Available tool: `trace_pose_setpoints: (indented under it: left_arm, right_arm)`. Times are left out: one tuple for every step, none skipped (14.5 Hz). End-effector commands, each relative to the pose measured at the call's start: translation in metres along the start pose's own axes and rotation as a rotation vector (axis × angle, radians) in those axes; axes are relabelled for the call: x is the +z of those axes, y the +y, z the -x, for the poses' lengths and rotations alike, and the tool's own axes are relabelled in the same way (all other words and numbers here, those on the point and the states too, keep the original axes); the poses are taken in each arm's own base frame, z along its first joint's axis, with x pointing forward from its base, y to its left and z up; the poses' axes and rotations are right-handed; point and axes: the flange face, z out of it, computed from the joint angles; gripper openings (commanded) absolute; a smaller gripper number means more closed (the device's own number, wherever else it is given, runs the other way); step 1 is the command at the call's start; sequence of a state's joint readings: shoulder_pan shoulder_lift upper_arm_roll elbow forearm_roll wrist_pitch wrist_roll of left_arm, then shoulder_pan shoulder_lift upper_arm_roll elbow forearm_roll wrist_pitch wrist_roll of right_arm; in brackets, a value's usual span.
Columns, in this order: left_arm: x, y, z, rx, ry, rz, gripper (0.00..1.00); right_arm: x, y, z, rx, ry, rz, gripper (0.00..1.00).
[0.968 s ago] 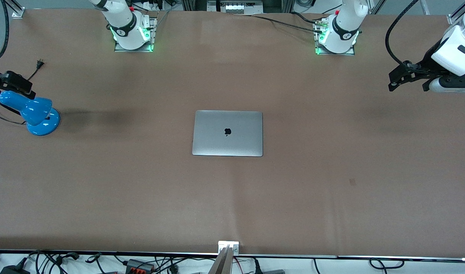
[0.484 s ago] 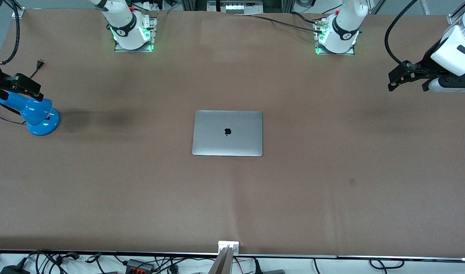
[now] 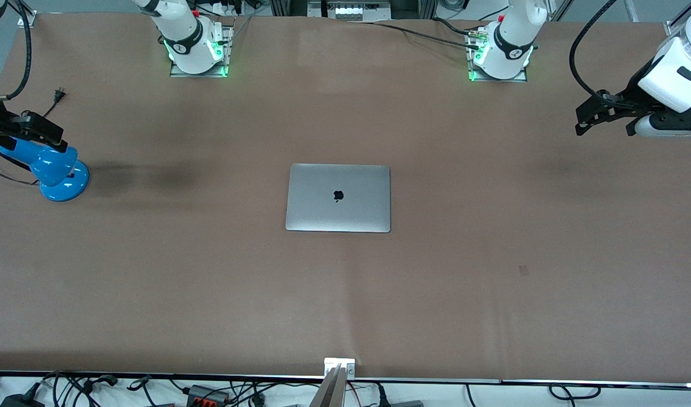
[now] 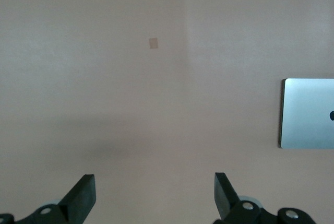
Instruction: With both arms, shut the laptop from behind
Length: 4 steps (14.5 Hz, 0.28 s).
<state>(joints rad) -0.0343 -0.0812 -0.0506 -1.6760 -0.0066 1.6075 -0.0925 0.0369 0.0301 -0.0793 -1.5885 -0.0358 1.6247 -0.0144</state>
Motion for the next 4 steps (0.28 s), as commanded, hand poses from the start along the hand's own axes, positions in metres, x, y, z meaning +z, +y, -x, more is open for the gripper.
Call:
trace_pose_setpoints:
  left_arm:
    - [0.001, 0.0016, -0.003, 0.022, 0.011, -0.022, 1.0]
    - [0.0008, 0.0024, -0.003, 0.024, 0.012, -0.022, 1.0]
    - [0.0015, 0.0025, -0.0036, 0.024, 0.012, -0.022, 1.0]
    - [0.0015, 0.0033, -0.0036, 0.024, 0.012, -0.022, 1.0]
  right_arm:
    - [-0.0024, -0.0033, 0.002, 0.012, 0.0, -0.021, 1.0]
    - [-0.0032, -0.0017, 0.0024, 0.013, 0.002, -0.023, 1.0]
    - [-0.0032, -0.0016, 0.0024, 0.013, 0.002, -0.023, 1.0]
    - [-0.004, -0.0016, 0.003, 0.01, 0.002, -0.023, 1.0]
